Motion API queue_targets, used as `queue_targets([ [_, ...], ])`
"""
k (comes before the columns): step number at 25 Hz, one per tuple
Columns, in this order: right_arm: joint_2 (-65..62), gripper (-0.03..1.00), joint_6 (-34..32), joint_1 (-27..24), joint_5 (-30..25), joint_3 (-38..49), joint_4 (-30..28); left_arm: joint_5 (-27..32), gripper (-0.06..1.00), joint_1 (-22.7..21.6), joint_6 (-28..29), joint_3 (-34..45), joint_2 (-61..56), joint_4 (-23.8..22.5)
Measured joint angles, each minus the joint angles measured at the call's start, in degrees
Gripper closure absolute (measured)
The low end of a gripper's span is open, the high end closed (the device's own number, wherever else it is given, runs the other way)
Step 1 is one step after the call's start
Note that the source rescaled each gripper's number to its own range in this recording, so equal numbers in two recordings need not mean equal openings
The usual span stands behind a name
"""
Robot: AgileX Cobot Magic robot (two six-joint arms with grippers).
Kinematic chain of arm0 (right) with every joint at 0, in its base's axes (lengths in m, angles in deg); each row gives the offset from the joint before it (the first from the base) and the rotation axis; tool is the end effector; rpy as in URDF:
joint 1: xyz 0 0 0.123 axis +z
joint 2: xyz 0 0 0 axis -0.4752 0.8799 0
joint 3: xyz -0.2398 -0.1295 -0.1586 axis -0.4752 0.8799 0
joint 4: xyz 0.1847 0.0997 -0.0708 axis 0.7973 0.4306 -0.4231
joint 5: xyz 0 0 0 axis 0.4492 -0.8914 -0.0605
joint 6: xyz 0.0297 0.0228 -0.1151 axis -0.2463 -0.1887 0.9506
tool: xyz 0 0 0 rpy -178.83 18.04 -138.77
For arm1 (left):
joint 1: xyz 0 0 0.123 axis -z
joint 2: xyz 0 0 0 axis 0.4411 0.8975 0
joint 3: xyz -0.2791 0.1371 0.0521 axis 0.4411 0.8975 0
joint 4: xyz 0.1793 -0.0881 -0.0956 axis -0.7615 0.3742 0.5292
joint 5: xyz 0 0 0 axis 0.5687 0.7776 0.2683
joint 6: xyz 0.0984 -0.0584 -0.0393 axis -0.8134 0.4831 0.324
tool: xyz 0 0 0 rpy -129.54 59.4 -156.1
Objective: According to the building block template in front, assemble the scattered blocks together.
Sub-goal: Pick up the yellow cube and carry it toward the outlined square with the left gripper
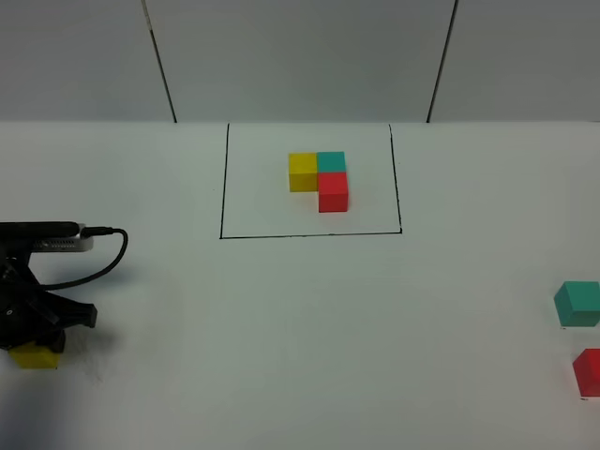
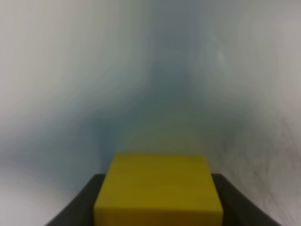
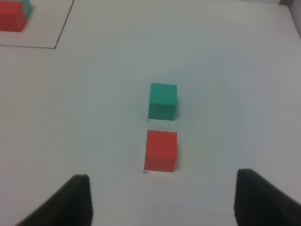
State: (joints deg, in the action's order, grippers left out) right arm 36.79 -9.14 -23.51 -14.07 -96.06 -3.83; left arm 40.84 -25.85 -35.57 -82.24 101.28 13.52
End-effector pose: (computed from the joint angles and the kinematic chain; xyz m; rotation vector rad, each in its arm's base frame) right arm -0.0372 -0.0032 0.2484 -0.1879 2.0334 -0.0091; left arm 0.2945 0.0030 0.1439 -0.0245 2.9325 0.0538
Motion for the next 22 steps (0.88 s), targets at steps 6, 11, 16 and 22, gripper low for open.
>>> queue_targets([
  [6,0.0,0.49,0.0,0.0,0.0,0.0,0.0,1.57,0.94,0.0,-9.24,-2.96,0.11,1.31],
  [11,0.0,0.49,0.0,0.0,0.0,0.0,0.0,10.35,0.94,0.08,-18.14,-11.53,0.11,8.65],
  [16,0.0,0.49,0.0,0.0,0.0,0.0,0.0,20.04,0.94,3.72,-35.04,-19.08,0.12,15.67],
  [22,0.0,0.49,0.0,0.0,0.0,0.0,0.0,22.39,0.94,14.38,-41.73,-25.53,0.17,17.99],
])
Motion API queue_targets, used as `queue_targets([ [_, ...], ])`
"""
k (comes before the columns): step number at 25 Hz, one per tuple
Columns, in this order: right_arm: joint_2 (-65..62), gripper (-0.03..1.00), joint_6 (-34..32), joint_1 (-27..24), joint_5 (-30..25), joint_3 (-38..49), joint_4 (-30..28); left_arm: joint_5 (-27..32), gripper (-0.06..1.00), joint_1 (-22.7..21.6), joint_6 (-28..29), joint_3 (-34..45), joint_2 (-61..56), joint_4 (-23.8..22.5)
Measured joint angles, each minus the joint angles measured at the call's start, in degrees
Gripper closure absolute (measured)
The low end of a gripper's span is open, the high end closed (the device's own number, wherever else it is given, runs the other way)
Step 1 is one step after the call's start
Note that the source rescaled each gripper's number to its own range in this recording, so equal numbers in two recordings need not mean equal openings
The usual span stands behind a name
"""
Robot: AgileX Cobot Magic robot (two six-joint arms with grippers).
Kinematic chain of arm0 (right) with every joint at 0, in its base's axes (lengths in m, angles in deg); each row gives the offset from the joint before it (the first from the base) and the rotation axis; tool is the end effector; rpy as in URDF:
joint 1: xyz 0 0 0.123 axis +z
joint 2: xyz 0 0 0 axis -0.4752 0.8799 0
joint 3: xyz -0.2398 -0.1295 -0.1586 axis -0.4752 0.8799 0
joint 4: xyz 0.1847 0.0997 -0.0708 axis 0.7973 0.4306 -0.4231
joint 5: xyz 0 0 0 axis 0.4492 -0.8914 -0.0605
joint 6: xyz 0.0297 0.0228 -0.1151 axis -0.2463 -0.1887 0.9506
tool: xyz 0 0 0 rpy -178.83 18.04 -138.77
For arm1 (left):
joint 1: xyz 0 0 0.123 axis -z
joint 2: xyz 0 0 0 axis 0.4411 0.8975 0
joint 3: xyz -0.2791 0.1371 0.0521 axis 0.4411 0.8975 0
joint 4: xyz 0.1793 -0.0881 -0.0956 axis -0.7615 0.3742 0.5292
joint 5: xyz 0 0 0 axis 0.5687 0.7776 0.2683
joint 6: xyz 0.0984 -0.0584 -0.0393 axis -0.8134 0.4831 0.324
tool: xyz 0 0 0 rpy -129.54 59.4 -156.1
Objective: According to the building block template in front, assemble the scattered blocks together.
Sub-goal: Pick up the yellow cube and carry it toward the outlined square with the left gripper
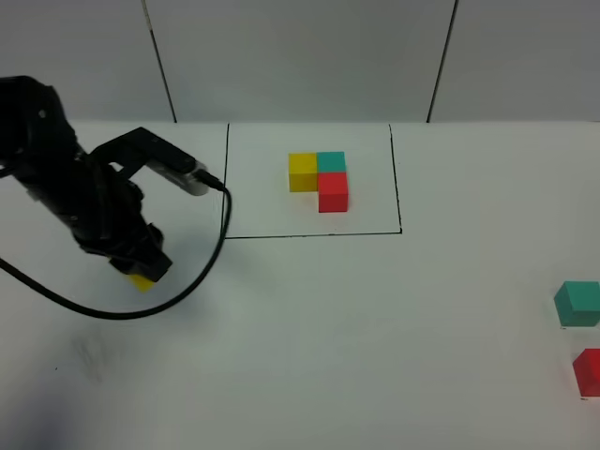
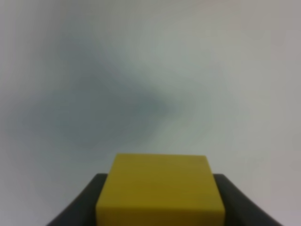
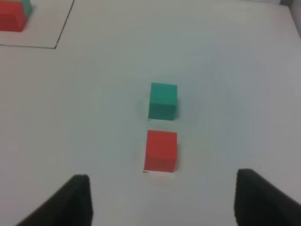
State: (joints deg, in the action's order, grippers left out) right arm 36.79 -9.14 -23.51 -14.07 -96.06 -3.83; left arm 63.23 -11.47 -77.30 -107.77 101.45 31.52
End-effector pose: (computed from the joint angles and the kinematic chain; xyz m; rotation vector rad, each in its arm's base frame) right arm -0.0372 -0.0032 0.2484 -0.1879 2.0334 -0.0091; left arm 0.3368 -0.1100 0.2296 1.0615 2.6408 -0.2013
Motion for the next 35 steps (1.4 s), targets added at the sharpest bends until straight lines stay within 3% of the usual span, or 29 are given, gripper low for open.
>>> queue_targets([
  [7,0.0,0.49,0.0,0.0,0.0,0.0,0.0,5.64,0.94,13.51,-0.37,-10.48,3.92,-7.49],
  [12,0.0,0.49,0.0,0.0,0.0,0.0,0.0,9.06,0.94,19.58,-1.17,-17.75,9.55,-10.73],
  [22,0.0,0.49,0.0,0.0,0.0,0.0,0.0,9.92,0.94,25.24,-10.79,-29.39,20.24,-9.96],
  [35,0.0,0.49,0.0,0.0,0.0,0.0,0.0,8.13,0.94,25.62,-20.16,-30.39,26.42,-8.27],
])
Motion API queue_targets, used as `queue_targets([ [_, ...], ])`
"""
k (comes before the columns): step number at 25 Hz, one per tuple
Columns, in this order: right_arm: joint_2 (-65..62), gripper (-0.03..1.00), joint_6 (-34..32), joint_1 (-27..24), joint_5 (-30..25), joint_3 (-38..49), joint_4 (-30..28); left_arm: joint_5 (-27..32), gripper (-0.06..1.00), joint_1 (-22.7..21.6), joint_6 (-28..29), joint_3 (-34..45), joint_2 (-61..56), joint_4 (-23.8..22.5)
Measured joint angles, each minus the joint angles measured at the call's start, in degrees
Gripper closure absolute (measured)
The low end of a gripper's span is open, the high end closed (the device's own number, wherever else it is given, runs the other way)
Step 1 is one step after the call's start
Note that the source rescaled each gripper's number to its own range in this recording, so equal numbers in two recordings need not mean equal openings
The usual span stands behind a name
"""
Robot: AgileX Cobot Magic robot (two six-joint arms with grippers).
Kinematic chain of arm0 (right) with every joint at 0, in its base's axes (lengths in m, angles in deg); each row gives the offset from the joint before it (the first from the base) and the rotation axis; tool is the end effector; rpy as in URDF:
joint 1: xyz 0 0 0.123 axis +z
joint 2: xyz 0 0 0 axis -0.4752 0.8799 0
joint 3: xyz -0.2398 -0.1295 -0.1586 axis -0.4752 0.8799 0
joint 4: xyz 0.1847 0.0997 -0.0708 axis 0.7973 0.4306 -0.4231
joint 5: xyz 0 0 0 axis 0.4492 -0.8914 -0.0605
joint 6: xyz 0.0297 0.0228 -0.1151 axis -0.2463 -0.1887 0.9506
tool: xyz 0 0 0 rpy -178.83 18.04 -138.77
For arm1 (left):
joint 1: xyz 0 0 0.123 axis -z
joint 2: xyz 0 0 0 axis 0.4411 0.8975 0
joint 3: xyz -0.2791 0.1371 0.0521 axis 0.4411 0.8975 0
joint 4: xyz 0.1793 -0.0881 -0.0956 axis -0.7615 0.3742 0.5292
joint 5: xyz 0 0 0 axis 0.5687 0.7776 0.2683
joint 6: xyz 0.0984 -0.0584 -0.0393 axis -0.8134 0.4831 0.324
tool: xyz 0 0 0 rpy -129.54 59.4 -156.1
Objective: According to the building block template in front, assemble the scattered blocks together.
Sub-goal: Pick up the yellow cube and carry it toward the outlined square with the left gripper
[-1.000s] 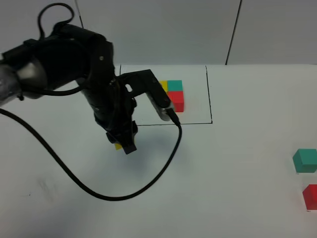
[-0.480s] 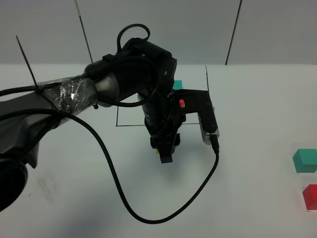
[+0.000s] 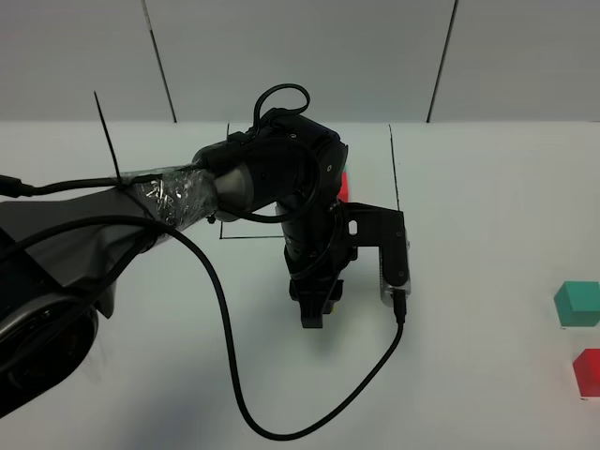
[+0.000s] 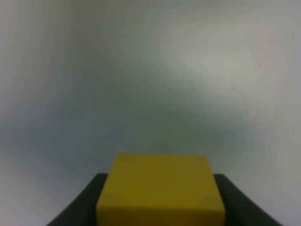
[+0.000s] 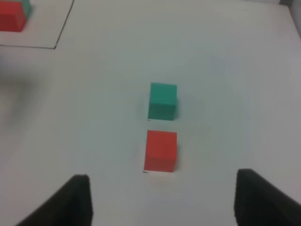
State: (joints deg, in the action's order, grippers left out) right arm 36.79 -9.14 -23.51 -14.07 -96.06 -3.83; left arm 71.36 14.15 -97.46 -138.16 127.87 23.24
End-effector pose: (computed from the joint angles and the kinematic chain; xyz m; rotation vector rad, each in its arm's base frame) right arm -0.0372 -0.0032 0.2484 -0.1879 2.0334 -0.0091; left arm 0.3513 -0.3094 0.1595 2.1653 1.9980 -0.0709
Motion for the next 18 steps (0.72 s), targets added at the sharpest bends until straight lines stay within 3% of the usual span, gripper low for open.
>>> queue_targets([
  [18,0.0,0.49,0.0,0.0,0.0,0.0,0.0,-6.13,0.94,0.0,-0.42,-0.24,4.97,0.18],
])
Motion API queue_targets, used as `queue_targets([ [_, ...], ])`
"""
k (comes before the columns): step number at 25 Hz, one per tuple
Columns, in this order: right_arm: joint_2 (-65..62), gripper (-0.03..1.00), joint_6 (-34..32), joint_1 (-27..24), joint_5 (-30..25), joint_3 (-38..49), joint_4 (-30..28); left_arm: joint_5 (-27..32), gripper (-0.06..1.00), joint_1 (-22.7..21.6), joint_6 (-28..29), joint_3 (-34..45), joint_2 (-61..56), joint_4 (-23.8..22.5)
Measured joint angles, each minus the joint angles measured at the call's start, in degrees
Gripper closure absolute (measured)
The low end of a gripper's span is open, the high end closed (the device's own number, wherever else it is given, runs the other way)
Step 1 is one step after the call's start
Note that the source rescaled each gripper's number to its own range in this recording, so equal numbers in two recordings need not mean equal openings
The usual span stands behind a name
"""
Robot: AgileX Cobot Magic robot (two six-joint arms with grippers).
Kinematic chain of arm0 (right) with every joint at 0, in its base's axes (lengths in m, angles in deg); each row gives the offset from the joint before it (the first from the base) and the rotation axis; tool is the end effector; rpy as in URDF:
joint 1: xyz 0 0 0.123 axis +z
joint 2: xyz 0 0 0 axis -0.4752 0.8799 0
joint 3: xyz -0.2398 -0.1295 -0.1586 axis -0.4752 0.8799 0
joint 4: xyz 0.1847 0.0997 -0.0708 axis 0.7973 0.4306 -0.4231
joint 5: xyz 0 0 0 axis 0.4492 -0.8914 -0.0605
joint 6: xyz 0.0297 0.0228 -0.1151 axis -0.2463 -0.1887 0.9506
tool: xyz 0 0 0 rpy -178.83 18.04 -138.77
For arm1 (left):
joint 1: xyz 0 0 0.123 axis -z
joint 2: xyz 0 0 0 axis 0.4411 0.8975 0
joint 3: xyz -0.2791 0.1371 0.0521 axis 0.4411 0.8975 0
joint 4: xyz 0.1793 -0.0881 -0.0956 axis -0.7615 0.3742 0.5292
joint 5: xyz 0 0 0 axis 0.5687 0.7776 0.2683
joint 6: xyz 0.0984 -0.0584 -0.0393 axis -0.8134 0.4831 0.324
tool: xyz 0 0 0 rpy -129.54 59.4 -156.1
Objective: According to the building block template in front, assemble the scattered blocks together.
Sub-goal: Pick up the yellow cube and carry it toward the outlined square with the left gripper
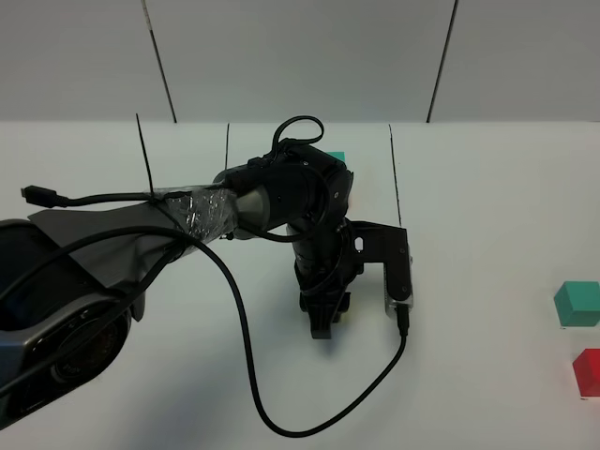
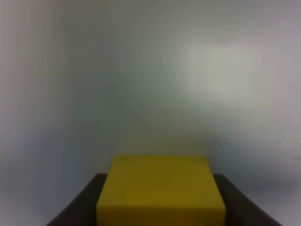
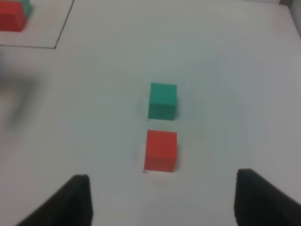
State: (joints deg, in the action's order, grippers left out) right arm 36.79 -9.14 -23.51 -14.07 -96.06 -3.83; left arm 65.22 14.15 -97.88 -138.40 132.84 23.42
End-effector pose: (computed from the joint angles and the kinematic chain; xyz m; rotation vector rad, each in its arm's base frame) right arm -0.0372 -0.0032 0.2484 -0.1879 2.0334 -0.0091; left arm 0.3629 -0.3189 0.1218 2.1463 1.9831 -0.0623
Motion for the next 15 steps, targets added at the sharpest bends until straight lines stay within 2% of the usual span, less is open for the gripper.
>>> queue_targets([
  [15,0.0,0.49,0.0,0.0,0.0,0.0,0.0,0.2,0.94,0.0,0.14,-0.17,0.08,0.0],
])
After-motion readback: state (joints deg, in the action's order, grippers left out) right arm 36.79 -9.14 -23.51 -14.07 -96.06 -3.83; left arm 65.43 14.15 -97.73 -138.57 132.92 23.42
